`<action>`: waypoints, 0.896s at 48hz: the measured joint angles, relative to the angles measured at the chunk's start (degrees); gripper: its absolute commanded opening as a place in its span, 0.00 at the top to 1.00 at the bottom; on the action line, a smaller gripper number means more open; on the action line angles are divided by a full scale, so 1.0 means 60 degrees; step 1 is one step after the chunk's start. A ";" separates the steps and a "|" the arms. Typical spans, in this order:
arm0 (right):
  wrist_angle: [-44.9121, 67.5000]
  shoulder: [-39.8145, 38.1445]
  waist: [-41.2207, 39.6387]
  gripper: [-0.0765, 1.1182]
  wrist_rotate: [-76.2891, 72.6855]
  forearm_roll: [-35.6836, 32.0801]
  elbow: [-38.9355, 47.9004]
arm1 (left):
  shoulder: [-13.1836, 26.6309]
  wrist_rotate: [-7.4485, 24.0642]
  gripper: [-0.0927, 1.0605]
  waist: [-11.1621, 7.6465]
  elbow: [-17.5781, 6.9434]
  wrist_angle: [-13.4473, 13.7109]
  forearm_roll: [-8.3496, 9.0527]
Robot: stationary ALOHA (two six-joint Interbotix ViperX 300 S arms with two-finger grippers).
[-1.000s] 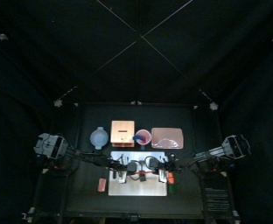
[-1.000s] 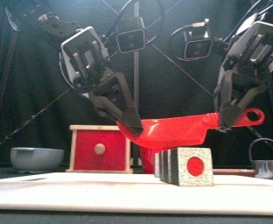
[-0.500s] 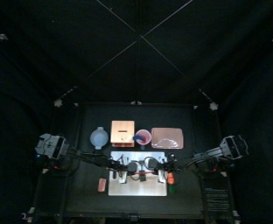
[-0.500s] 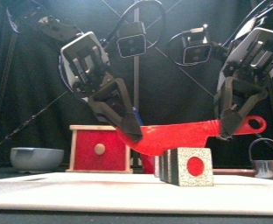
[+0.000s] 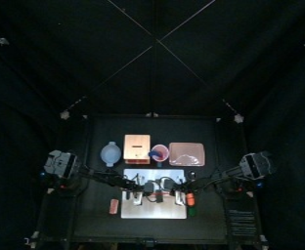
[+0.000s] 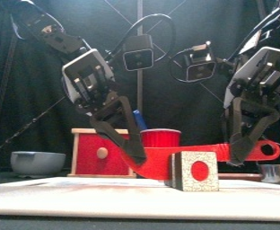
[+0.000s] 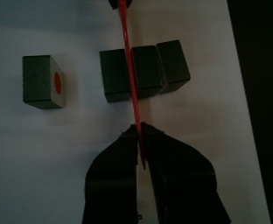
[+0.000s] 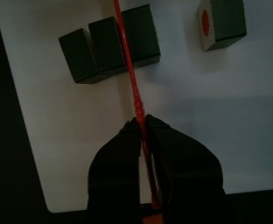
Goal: Place sushi on board then cut the sushi with the knife then place the pieces on the plate
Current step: Cut the sushi into 4 pieces
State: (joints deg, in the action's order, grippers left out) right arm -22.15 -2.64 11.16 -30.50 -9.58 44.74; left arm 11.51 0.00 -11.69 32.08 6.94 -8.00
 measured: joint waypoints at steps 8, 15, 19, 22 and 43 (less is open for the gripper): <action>0.0000 0.0029 0.0000 0.61 0.0000 -0.0044 0.0000 | 0.0015 0.0015 0.54 0.0000 0.0000 0.0000 0.0103; 0.0000 0.0015 -0.0044 0.61 -0.0015 -0.0161 0.0000 | 0.0015 0.0015 0.54 0.0015 0.0015 0.0000 0.0278; 0.0000 0.0029 -0.0161 0.61 0.0000 -0.0278 0.0000 | 0.0015 0.0015 0.54 0.0103 0.0029 0.0000 0.0454; 0.0000 0.0029 -0.0264 0.61 -0.0015 -0.0352 0.0015 | 0.0015 0.0015 0.54 0.0190 0.0044 0.0015 0.0557; 0.0000 -0.0117 -0.0396 0.61 0.0000 -0.0381 0.0015 | -0.0103 0.0029 0.54 0.0337 0.0044 0.0190 0.0718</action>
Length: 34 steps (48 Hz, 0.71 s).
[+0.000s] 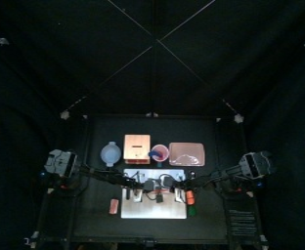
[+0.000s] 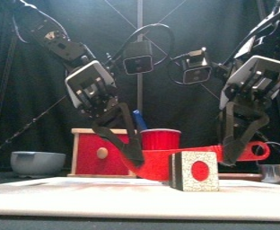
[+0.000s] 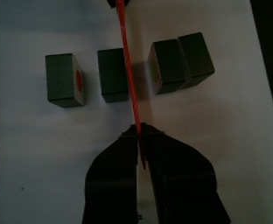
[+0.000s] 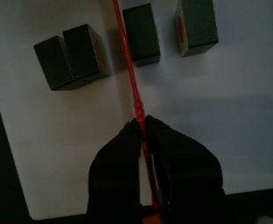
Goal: Place sushi on board then cut the sushi with the knife then place the pieces on the plate
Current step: Cut the sushi into 4 pieces
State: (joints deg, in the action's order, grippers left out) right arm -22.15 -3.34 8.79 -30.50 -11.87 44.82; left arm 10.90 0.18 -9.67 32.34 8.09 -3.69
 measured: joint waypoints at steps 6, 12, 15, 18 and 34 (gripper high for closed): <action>-0.0073 -0.0322 0.0029 0.61 0.0000 0.0088 -0.0059 | -0.0322 0.0000 0.54 0.0000 -0.0088 0.0483 0.0000; -0.0103 -0.0601 0.0190 0.61 -0.0015 0.0190 -0.0117 | -0.0615 0.0000 0.54 -0.0059 -0.0190 0.0791 0.0000; -0.0117 -0.0674 0.0308 0.61 -0.0015 0.0249 -0.0146 | -0.0674 -0.0015 0.54 -0.0161 -0.0249 0.0820 0.0000; -0.0117 -0.0688 0.0425 0.61 -0.0029 0.0322 -0.0161 | -0.0674 -0.0015 0.54 -0.0293 -0.0293 0.0850 -0.0015; -0.0103 -0.0688 0.0835 0.61 -0.0029 0.0718 -0.0190 | -0.0542 -0.0029 0.54 -0.0659 -0.0483 0.0850 -0.0264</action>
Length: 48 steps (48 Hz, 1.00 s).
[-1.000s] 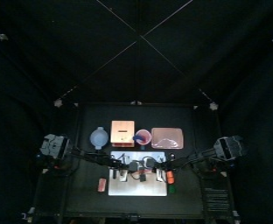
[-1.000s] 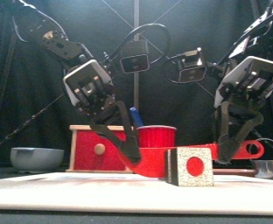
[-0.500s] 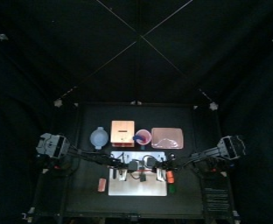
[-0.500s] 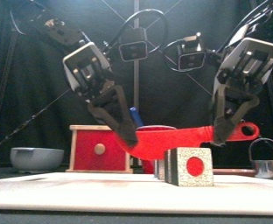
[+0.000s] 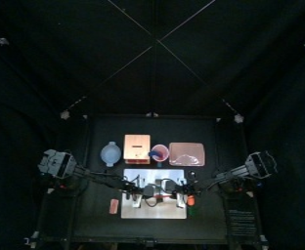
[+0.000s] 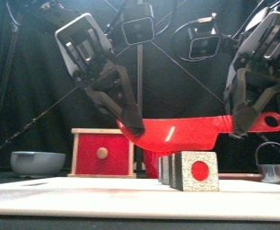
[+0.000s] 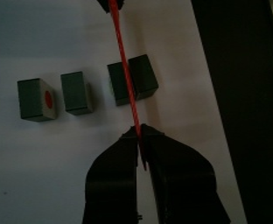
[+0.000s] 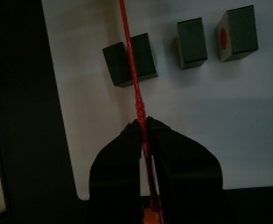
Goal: Place sushi on board then cut the sushi with the knife then place the pieces on the plate
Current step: Cut the sushi into 4 pieces
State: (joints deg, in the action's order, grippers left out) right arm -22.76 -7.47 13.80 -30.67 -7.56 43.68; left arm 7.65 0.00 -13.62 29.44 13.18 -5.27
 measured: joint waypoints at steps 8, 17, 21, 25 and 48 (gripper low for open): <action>0.0000 0.0000 0.0015 0.61 -0.0015 0.0029 0.0000 | 0.0044 0.0000 0.54 -0.0015 -0.0029 0.0000 -0.0117; 0.0000 0.0000 0.0029 0.61 -0.0015 0.0029 0.0029 | 0.0205 0.0000 0.54 -0.0015 -0.0073 -0.0015 -0.0220; 0.0000 0.0000 0.0029 0.61 -0.0015 0.0029 0.0029 | 0.0249 0.0000 0.54 -0.0015 -0.0073 -0.0015 -0.0249; 0.0000 0.0000 0.0029 0.61 -0.0015 0.0029 0.0029 | 0.0249 0.0015 0.54 -0.0029 -0.0073 -0.0015 -0.0264; 0.0190 0.0952 0.0059 0.61 -0.0015 0.0161 -0.0044 | 0.0791 0.0000 0.54 -0.0029 -0.0088 -0.0029 -0.0278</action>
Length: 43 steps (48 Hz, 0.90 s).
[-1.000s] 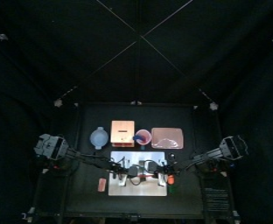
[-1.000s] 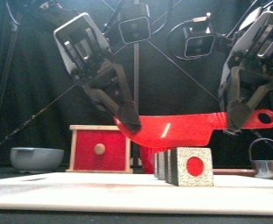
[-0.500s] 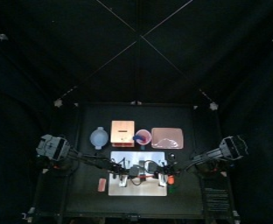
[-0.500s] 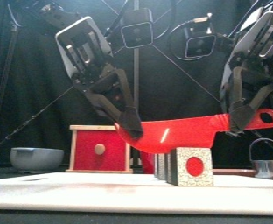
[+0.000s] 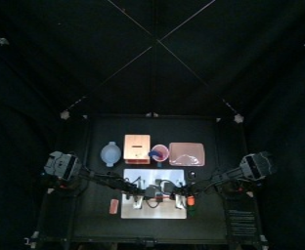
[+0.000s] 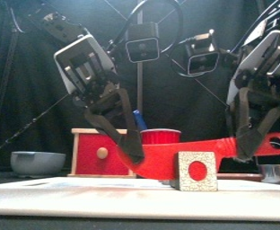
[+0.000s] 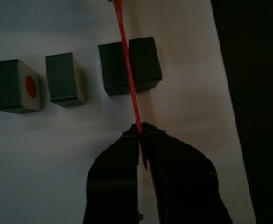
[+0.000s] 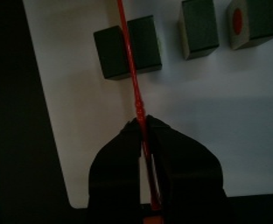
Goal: Place sushi on board then cut the sushi with the knife then place the pieces on the plate
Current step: Cut the sushi into 4 pieces
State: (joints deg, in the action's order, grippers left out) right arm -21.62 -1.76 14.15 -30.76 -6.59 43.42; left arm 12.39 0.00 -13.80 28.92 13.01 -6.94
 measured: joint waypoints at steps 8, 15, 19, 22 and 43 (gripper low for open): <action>0.0117 0.0176 0.0146 0.61 0.0000 0.0278 0.0000 | 0.0059 0.0000 0.54 0.0000 0.0000 0.0000 -0.0146; 0.0117 0.0176 0.0352 0.61 0.0000 0.0542 -0.0044 | 0.0059 0.0000 0.54 -0.0103 -0.0015 0.0000 -0.0396; 0.0117 0.0176 0.0454 0.61 0.0000 0.0674 -0.0088 | 0.0059 -0.0015 0.54 -0.0161 -0.0015 0.0000 -0.0483; 0.0117 0.0176 0.0527 0.61 0.0000 0.0732 -0.0117 | 0.0044 0.0000 0.54 -0.0205 -0.0029 0.0000 -0.0513; -0.0703 -0.0542 0.0498 0.61 0.0015 0.0381 -0.0469 | -0.0659 0.0015 0.54 -0.0264 -0.0088 0.0557 -0.0103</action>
State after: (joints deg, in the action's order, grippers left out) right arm -25.84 -5.01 17.14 -30.67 -4.31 40.61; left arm 8.44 0.09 -15.38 28.39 16.35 -7.56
